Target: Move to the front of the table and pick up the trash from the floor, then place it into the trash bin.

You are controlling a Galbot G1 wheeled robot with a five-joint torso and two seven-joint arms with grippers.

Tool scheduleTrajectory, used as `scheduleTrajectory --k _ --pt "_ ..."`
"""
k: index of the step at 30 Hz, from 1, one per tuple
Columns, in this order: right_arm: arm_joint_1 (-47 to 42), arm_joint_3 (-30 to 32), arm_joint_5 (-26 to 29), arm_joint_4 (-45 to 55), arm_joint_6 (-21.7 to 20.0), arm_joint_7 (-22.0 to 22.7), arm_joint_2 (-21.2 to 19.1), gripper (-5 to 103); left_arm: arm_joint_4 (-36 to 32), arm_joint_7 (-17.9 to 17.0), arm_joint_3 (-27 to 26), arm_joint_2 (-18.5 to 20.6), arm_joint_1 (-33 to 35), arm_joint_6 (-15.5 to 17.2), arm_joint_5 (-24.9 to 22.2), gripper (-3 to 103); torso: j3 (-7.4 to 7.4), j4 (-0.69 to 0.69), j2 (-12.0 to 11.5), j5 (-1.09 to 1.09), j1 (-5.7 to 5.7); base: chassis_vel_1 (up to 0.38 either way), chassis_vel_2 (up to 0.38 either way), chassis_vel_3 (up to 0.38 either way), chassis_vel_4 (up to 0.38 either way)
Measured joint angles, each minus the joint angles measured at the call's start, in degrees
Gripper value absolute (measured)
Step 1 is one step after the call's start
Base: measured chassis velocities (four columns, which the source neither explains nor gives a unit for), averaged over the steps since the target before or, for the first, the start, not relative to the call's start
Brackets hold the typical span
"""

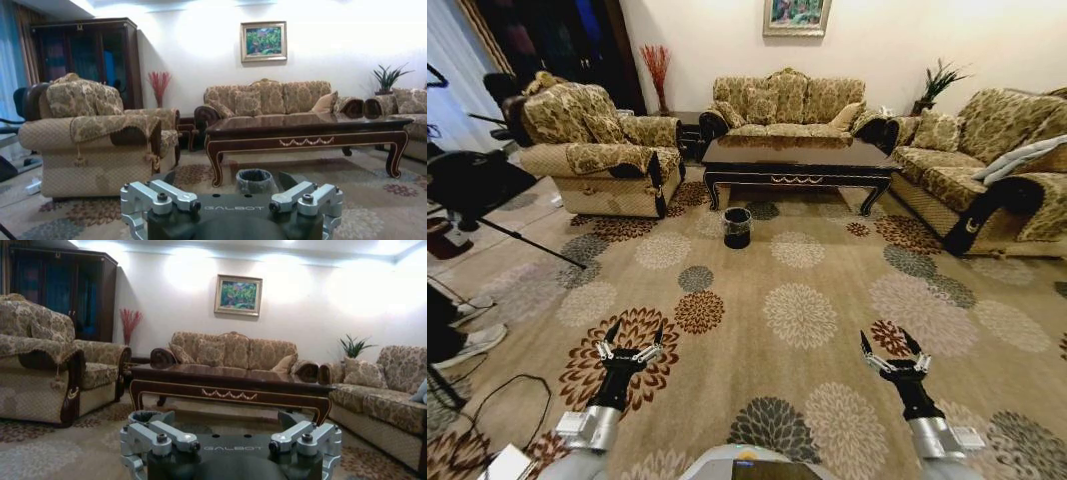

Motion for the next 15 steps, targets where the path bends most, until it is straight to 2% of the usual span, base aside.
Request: scheduleTrajectory --k 15 --pt "0.00 0.00 0.00 0.00 0.00 0.00 0.00 100 0.00 0.00 0.00 0.00 0.00 0.00 0.00 100 2.15 0.00 3.78 0.00 1.63 0.000 0.000 0.000 0.000"
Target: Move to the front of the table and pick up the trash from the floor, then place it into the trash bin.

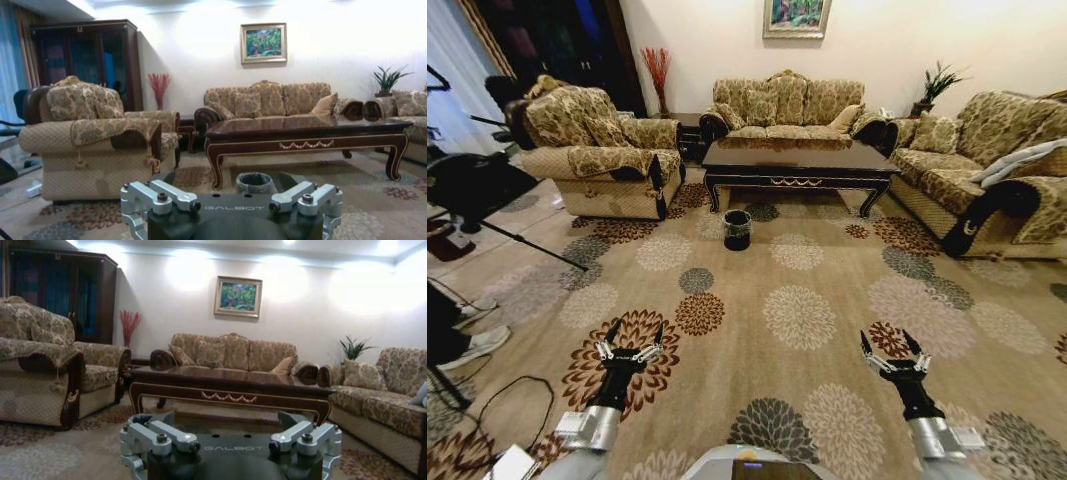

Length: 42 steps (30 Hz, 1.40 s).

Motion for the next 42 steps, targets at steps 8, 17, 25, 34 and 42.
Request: scheduleTrajectory --k 8,17,25,34,42 --pt "0.00 0.00 0.00 0.00 0.00 0.00 0.00 100 0.00 0.00 0.00 0.00 0.00 0.00 0.00 100 1.11 0.00 1.98 0.00 0.86 0.000 0.000 0.000 0.000" --pt "0.00 0.00 0.00 0.00 0.00 0.00 0.00 100 0.00 0.00 0.00 0.00 0.00 0.00 0.00 100 2.45 0.00 4.24 0.00 1.80 0.000 0.000 0.000 0.000" --pt "0.00 0.00 0.00 0.00 0.00 0.00 0.00 100 0.00 0.00 0.00 0.00 0.00 0.00 0.00 100 3.50 0.00 6.09 0.00 2.58 0.000 0.000 0.000 0.000" --pt "0.00 0.00 0.00 0.00 0.00 0.00 0.00 100 0.00 0.00 0.00 0.00 0.00 0.00 0.00 100 4.86 0.00 8.50 0.00 3.64 0.000 0.000 0.000 0.000" --pt "0.00 0.00 0.00 0.00 0.00 0.00 0.00 100 0.00 0.00 0.00 0.00 0.00 0.00 0.00 100 6.17 0.00 10.86 0.00 4.70 0.000 0.000 0.000 0.000"
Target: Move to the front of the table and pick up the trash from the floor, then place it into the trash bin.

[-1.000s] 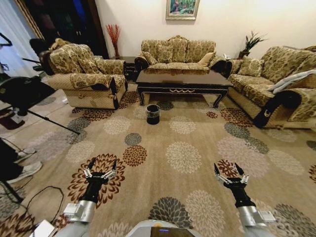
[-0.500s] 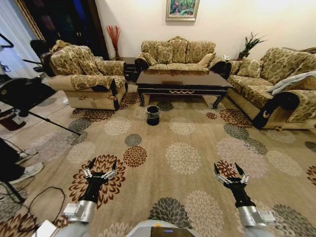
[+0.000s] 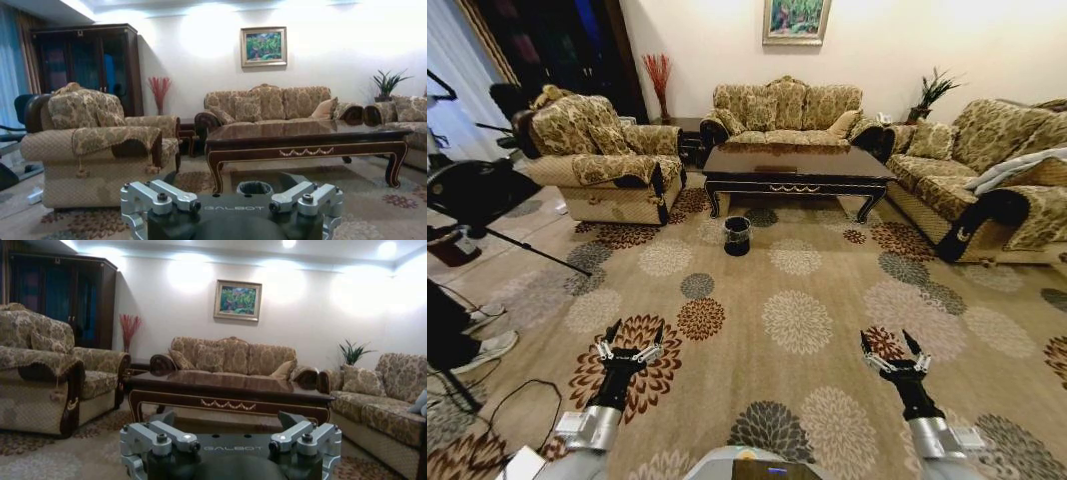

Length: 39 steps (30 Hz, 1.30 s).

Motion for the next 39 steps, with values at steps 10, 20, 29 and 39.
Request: scheduleTrajectory --k 10,20,29,39 --pt "0.00 0.00 0.00 0.00 0.00 0.00 0.00 100 0.00 0.00 0.00 0.00 0.00 0.00 0.00 100 1.54 0.00 2.69 0.00 1.15 0.000 0.000 0.000 0.000" --pt "0.00 0.00 0.00 0.00 0.00 0.00 0.00 100 0.00 0.00 0.00 0.00 0.00 0.00 0.00 100 3.10 0.00 5.49 0.00 2.38 0.000 0.000 0.000 0.000" --pt "0.00 0.00 0.00 0.00 0.00 0.00 0.00 100 0.00 0.00 0.00 0.00 0.00 0.00 0.00 100 4.93 0.00 8.81 0.00 3.88 0.000 0.000 0.000 0.000" --pt "0.00 0.00 0.00 0.00 0.00 0.00 0.00 100 0.00 0.00 0.00 0.00 0.00 0.00 0.00 100 6.25 0.00 11.15 0.00 4.91 0.000 0.000 0.000 0.000"
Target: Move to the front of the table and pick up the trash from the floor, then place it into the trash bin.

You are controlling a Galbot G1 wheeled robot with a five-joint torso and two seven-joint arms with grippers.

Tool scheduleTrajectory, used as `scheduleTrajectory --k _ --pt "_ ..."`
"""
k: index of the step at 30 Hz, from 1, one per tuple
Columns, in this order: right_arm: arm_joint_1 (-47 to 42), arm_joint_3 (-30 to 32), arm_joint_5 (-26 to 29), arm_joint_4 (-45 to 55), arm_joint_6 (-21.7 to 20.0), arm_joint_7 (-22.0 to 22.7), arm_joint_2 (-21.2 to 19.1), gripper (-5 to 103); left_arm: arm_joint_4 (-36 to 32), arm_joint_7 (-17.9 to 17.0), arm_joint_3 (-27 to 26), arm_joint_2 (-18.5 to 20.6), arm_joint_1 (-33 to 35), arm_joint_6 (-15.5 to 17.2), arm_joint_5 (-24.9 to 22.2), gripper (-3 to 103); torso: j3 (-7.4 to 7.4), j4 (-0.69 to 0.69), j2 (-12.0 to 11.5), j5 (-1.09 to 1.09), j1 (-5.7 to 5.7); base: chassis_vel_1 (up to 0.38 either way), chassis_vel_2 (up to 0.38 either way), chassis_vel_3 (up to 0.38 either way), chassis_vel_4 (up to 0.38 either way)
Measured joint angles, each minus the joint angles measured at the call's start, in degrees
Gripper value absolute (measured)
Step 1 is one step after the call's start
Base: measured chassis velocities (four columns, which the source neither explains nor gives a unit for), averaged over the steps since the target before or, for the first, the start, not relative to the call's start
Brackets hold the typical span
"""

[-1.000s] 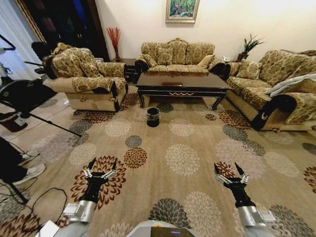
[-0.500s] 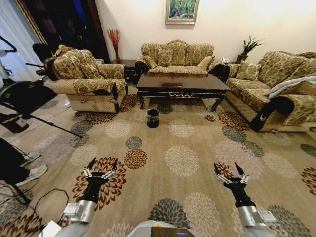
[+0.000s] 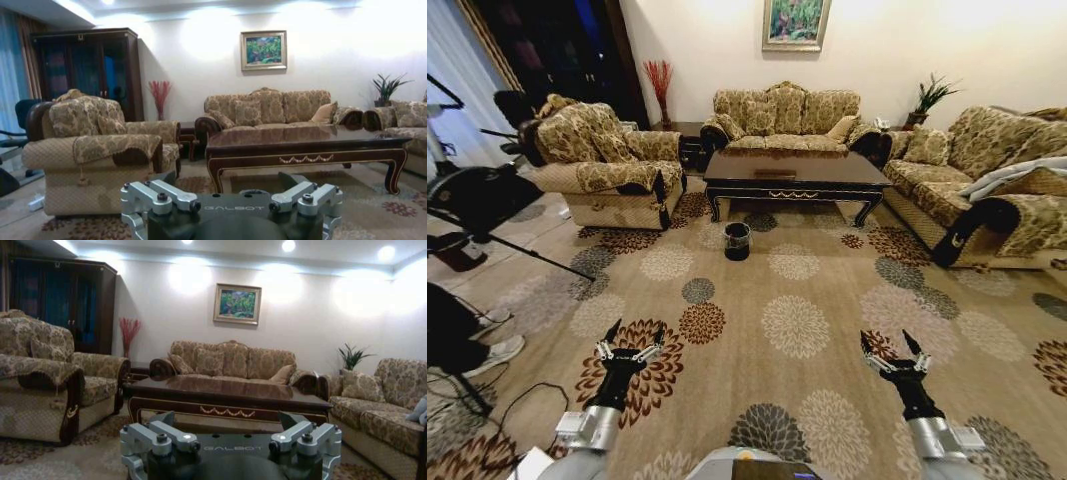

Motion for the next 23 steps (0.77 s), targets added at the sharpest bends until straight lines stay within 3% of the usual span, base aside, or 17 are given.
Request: scheduleTrajectory --k 23 --pt "0.00 0.00 0.00 0.00 0.00 0.00 0.00 100 0.00 0.00 0.00 0.00 0.00 0.00 0.00 100 -0.14 0.00 -0.25 0.00 -0.11 0.000 0.000 0.000 0.000"
